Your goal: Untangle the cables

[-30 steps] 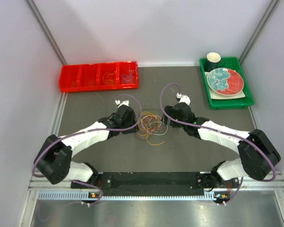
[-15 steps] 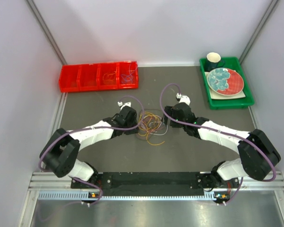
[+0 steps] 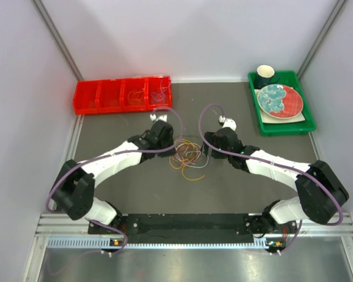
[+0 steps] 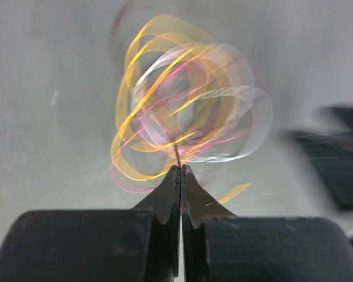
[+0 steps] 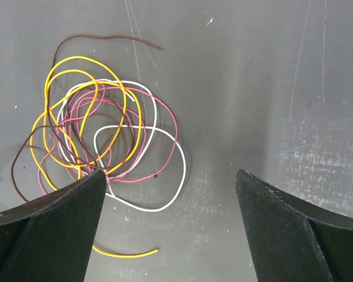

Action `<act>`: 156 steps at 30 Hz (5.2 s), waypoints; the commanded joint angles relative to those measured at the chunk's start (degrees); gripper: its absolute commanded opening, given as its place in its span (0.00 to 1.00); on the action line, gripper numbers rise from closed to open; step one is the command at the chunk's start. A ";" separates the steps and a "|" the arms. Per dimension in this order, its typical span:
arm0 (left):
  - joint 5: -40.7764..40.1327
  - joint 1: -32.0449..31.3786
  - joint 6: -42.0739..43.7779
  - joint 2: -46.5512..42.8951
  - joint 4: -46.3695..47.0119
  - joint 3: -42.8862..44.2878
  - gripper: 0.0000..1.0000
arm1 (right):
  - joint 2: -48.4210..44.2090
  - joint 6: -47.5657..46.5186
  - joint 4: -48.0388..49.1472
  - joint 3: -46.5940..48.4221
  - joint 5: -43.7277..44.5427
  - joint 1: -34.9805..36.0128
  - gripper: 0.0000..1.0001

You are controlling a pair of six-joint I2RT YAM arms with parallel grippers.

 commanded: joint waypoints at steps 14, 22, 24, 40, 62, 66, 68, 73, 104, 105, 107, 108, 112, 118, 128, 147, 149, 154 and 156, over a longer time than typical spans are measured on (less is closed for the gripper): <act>0.75 -0.44 8.84 -14.04 -12.91 32.33 0.16 | -0.47 -0.49 0.65 2.73 0.19 0.83 0.90; -0.76 -0.35 5.15 -18.17 -7.84 11.18 0.64 | -1.26 -0.22 0.83 2.21 0.10 0.83 0.90; -0.67 -0.35 4.01 -18.18 -6.68 6.95 0.65 | -1.17 -0.22 0.83 2.21 0.19 0.83 0.90; -0.50 -0.35 1.63 -5.62 1.32 -2.83 0.63 | -1.17 -0.14 0.65 2.30 0.19 0.83 0.90; 0.47 -0.35 -0.04 4.50 6.86 -6.35 0.35 | -0.56 -0.22 0.39 2.73 0.10 0.83 0.90; 0.56 -0.35 -0.13 4.24 6.86 -6.17 0.05 | -0.56 -0.22 0.39 2.73 0.10 0.83 0.90; 0.38 -0.35 -0.04 4.06 6.77 -5.82 0.00 | -0.56 -0.31 0.30 2.82 0.19 0.83 0.90; 0.21 -0.35 0.66 1.96 3.44 -3.63 0.00 | -0.38 -0.22 0.30 2.82 0.10 0.83 0.90; -2.70 -0.35 11.38 -23.63 -17.93 22.13 0.00 | -0.74 -0.22 0.48 2.65 0.10 0.74 0.90; -2.26 -0.35 11.39 -23.63 -17.93 21.95 0.00 | -0.74 -0.22 0.39 2.65 0.19 0.74 0.90; -1.46 -0.35 10.86 -23.97 -17.93 20.90 0.00 | -1.00 -0.14 0.39 2.56 0.19 0.83 0.90; -1.55 -0.44 10.60 -24.24 -17.84 20.20 0.01 | -1.00 -0.14 0.39 2.47 0.28 0.83 0.90; -3.22 -0.35 7.27 -24.86 -18.89 13.46 0.33 | -1.70 -0.05 0.83 1.95 0.28 0.83 0.90; 0.65 -0.35 3.13 -26.26 -16.78 0.36 0.94 | -4.94 0.22 2.67 -0.33 0.54 0.83 0.90; -13.40 -0.26 6.20 -29.43 -30.91 2.70 0.94 | -7.51 -1.19 4.19 -0.19 -8.52 7.22 0.84; -21.68 -0.26 5.85 -44.81 -28.74 -4.51 0.96 | 21.05 4.17 -19.29 30.85 -3.68 21.13 0.86; -21.76 -0.26 5.76 -44.89 -29.00 -4.33 0.96 | 23.52 4.70 -20.70 33.14 -4.03 21.48 0.86; -24.31 -0.26 6.64 -44.45 -29.18 -3.36 0.96 | 29.04 5.14 -25.97 39.46 -1.57 22.45 0.86; -24.93 -0.26 7.51 -44.46 -28.04 -4.32 0.96 | 30.63 5.14 -28.52 41.14 -0.96 22.80 0.86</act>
